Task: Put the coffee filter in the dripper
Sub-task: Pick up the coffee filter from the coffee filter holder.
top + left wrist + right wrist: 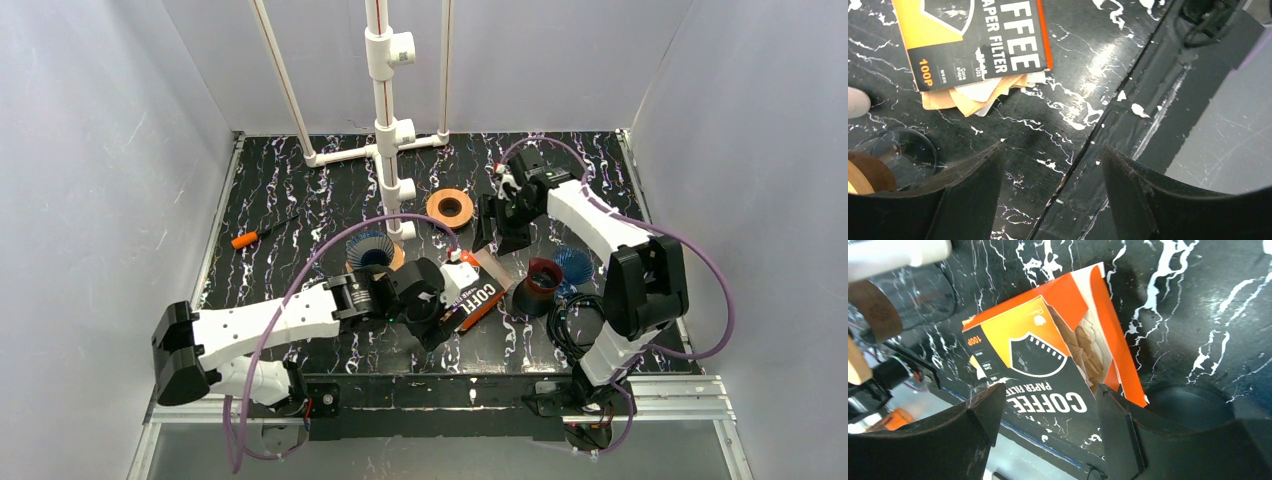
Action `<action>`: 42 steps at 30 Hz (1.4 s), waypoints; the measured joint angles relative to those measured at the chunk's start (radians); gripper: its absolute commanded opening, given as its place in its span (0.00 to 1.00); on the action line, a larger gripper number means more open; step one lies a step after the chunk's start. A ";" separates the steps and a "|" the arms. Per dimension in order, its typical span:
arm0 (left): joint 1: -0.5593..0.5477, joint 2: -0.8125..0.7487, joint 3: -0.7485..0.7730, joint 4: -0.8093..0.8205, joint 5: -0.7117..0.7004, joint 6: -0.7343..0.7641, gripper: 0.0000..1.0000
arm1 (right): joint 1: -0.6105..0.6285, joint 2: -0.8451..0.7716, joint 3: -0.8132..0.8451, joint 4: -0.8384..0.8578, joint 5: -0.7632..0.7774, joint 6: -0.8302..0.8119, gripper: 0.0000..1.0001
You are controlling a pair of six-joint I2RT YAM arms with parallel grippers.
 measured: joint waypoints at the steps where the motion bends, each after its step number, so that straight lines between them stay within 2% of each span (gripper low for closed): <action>1: -0.002 0.014 0.007 -0.006 -0.011 -0.008 0.68 | -0.014 -0.007 -0.003 0.003 -0.008 0.004 0.75; 7: -0.006 0.105 0.051 -0.034 -0.103 -0.095 0.72 | -0.090 -0.033 -0.014 0.027 -0.054 0.023 0.76; 16: -0.007 0.140 0.048 -0.006 -0.190 -0.281 0.74 | -0.094 -0.035 -0.053 0.040 -0.088 0.024 0.77; 20: -0.007 0.073 -0.071 0.114 -0.222 -0.381 0.73 | -0.094 -0.035 -0.059 0.048 -0.096 0.024 0.77; 27: -0.021 -0.147 -0.333 0.267 -0.293 -0.559 0.70 | -0.094 -0.034 -0.065 0.054 -0.117 0.021 0.77; 33: -0.070 -0.235 -0.414 0.348 -0.372 -0.666 0.71 | -0.094 -0.034 -0.078 0.056 -0.134 0.008 0.77; 42: -0.077 -0.311 -0.544 0.415 -0.421 -0.785 0.71 | -0.094 -0.019 -0.078 0.056 -0.136 -0.021 0.77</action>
